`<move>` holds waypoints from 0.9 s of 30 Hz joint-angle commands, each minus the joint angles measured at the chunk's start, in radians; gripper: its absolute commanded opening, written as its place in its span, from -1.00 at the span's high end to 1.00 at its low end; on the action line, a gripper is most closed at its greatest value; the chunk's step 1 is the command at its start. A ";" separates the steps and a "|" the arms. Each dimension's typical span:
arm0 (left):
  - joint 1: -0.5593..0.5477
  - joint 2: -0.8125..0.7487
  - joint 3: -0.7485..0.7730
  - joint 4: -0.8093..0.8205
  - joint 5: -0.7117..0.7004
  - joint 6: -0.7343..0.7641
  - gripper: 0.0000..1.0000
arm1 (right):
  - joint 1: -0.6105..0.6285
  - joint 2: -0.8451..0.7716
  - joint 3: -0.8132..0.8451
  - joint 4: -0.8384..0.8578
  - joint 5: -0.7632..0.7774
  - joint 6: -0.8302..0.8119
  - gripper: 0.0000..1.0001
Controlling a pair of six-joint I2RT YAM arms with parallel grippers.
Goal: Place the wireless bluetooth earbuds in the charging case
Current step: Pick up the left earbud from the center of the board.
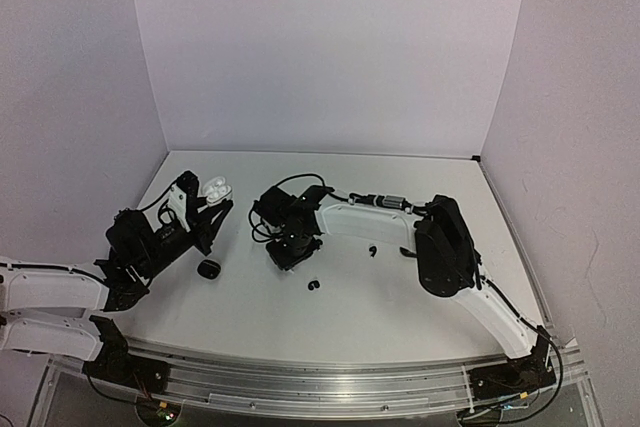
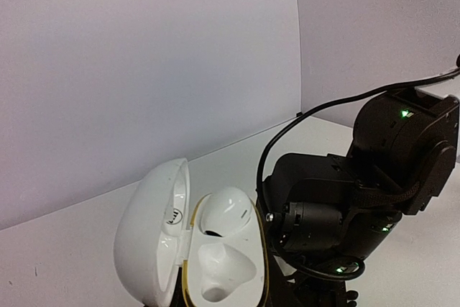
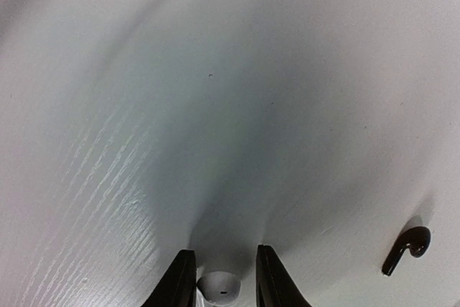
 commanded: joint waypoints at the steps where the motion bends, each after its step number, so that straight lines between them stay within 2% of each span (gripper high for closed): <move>1: 0.005 -0.012 0.013 -0.004 0.015 -0.009 1.00 | 0.004 -0.044 -0.037 -0.064 -0.031 0.010 0.43; 11: 0.006 -0.007 0.018 -0.009 0.015 -0.011 1.00 | 0.014 -0.049 -0.040 -0.085 -0.017 0.010 0.47; 27: 0.008 -0.005 0.021 -0.016 0.045 -0.015 1.00 | 0.015 -0.056 -0.016 -0.084 -0.020 0.019 0.86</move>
